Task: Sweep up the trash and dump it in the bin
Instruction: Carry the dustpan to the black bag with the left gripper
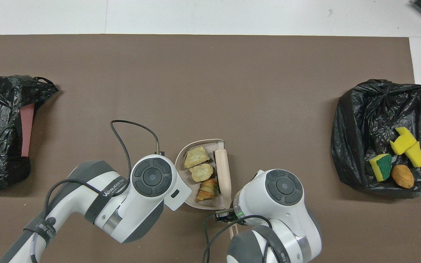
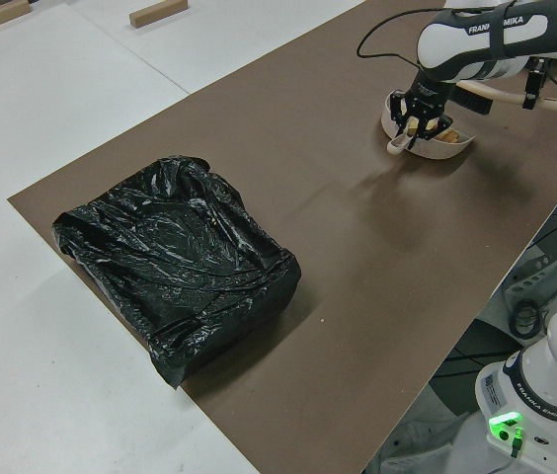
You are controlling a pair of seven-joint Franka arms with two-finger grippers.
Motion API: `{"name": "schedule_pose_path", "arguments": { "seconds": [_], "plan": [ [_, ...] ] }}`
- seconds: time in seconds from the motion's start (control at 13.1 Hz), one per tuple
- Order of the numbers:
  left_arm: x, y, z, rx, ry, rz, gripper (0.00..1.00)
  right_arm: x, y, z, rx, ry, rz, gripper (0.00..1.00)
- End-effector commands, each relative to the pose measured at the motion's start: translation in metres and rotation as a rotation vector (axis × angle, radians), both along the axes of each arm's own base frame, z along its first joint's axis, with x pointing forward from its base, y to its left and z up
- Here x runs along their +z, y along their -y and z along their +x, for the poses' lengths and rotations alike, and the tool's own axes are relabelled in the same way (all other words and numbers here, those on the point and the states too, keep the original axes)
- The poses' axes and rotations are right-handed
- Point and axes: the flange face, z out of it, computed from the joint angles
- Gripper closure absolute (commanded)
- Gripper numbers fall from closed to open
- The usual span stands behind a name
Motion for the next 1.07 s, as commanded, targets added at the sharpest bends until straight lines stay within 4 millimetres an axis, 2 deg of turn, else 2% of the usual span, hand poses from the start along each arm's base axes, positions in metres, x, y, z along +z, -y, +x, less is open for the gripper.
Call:
{"name": "schedule_pose_path", "arguments": {
  "seconds": [0.0,0.08,0.23,0.31,0.38,0.53,0.61,0.69,0.92,0.99],
  "plan": [
    [0.005,-0.035,0.034,0.01,0.01,-0.046,1.0,0.043,0.002,0.005,-0.09,0.047,-0.093,1.0],
    [0.012,-0.051,0.048,0.012,0.02,-0.048,1.0,0.052,-0.001,0.003,-0.105,0.045,-0.106,1.0],
    [0.027,-0.086,0.074,0.012,0.042,-0.052,1.0,0.053,-0.008,-0.012,-0.1,0.031,-0.099,1.0],
    [0.038,-0.102,0.085,0.01,0.057,-0.056,1.0,0.048,-0.022,-0.026,-0.083,0.013,-0.089,1.0],
    [0.039,-0.116,0.093,0.014,0.049,-0.057,1.0,0.039,-0.034,-0.034,-0.1,0.011,-0.072,1.0],
    [0.067,-0.139,0.109,0.009,0.022,-0.051,1.0,0.007,-0.075,-0.056,-0.112,0.039,-0.052,1.0],
    [0.085,-0.15,0.116,0.014,0.016,-0.059,1.0,-0.005,-0.086,-0.058,-0.121,0.044,-0.045,1.0],
    [0.101,-0.161,0.121,0.007,0.014,-0.058,1.0,-0.013,-0.093,-0.058,-0.132,0.048,-0.039,1.0],
    [0.127,-0.194,0.132,-0.002,0.028,-0.057,1.0,-0.045,-0.119,-0.074,-0.106,0.037,-0.039,1.0],
    [0.134,-0.207,0.136,-0.002,0.034,-0.058,1.0,-0.054,-0.122,-0.075,-0.11,0.038,-0.04,1.0]
  ]
}}
